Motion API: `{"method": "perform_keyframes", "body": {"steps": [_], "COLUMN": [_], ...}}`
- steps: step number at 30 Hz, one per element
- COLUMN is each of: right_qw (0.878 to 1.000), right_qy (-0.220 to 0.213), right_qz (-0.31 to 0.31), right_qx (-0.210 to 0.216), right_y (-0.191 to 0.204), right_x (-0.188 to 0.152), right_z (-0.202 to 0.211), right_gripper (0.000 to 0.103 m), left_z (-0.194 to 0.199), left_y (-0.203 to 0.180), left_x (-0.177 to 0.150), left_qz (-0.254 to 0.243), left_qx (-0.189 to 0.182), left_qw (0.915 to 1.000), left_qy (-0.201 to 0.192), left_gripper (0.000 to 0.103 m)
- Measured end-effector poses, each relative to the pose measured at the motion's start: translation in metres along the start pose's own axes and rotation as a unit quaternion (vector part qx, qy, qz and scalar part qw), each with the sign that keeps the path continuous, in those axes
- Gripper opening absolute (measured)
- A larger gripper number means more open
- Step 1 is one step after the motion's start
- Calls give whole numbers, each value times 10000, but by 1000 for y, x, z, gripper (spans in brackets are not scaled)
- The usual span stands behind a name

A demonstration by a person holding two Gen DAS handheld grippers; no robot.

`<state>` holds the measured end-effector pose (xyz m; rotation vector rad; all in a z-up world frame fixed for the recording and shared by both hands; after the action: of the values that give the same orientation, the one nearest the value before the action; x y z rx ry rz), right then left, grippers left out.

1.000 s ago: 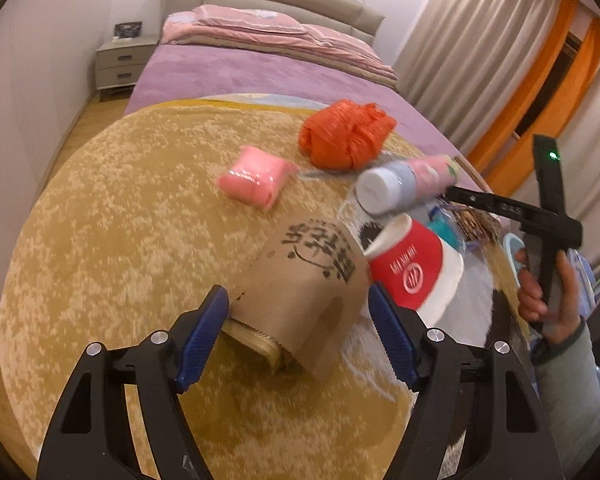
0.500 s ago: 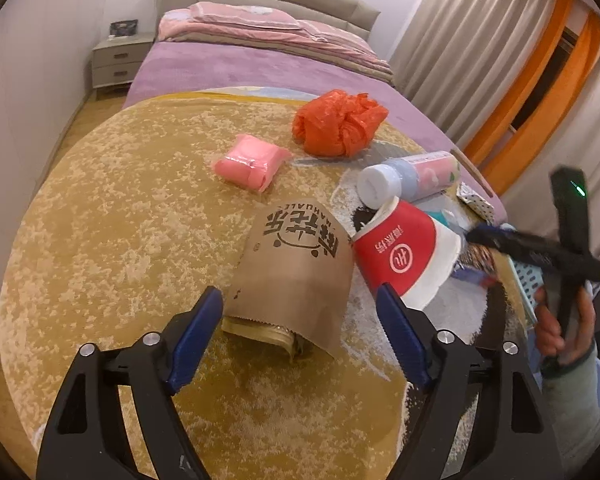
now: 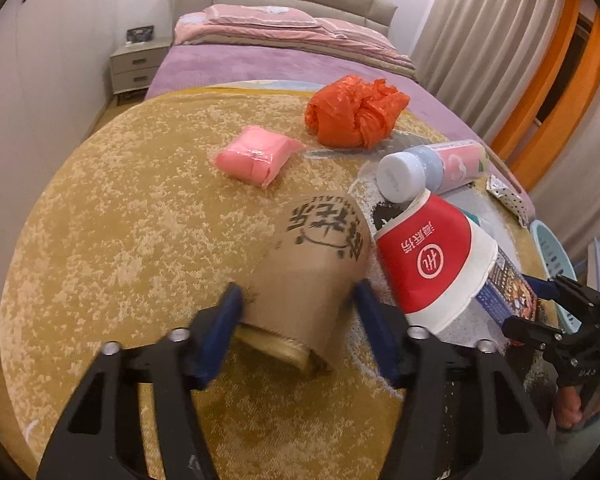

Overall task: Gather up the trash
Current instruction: 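Grasp the brown paper bag with the left tool while the right tool lifts the card box, then carry cup and card box to the basket and open both tools over it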

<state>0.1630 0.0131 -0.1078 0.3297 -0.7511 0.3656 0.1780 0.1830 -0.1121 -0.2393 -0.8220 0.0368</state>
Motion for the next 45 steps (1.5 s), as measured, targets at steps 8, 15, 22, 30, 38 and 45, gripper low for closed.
{"method": "perform_keyframes", "body": {"steps": [8,15,22,30,38,45], "right_qw": [9989,9974,9966,9865,9627,9384], "right_qy": [-129,-155,-518,-1034,-1392,-1503], "right_qz": [-212,7,-226,-895,-1715,-2370], "right_qx": [-409,-698,-593,-904,-1561,-2017], "right_y": [-3,-5,-16,-82,-175,-245], "right_x": [4,2,2,7,-4,-33], "right_z": [-2,1,44,102,155,188], "right_gripper": [82,63,61,61,61,61], "left_z": [24,43,52,47,27,-4], "left_y": [0,-19,-71,-155,-255,-342], "left_x": [6,13,21,26,26,15], "left_qz": [197,111,-108,-495,-967,-1196], "left_qx": [31,-107,-573,-1230,-1847,-2365], "left_qw": [9992,9984,9961,9887,9764,9640], "left_qy": [-354,-539,-662,-700,-564,-211], "left_gripper": [41,41,41,41,41,41]}}
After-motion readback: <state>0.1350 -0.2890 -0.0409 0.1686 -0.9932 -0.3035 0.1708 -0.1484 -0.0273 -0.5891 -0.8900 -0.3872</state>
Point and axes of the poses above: each gripper's, at about its wrist camera, not at the fingertips, and z roughly against the way its jaws point, y to its left, x to its top, the point moved 9 cm from there along -z, roughly the way its jaws point, and after that the axes turned 10 degrees about -y, right-handed, at the moved point
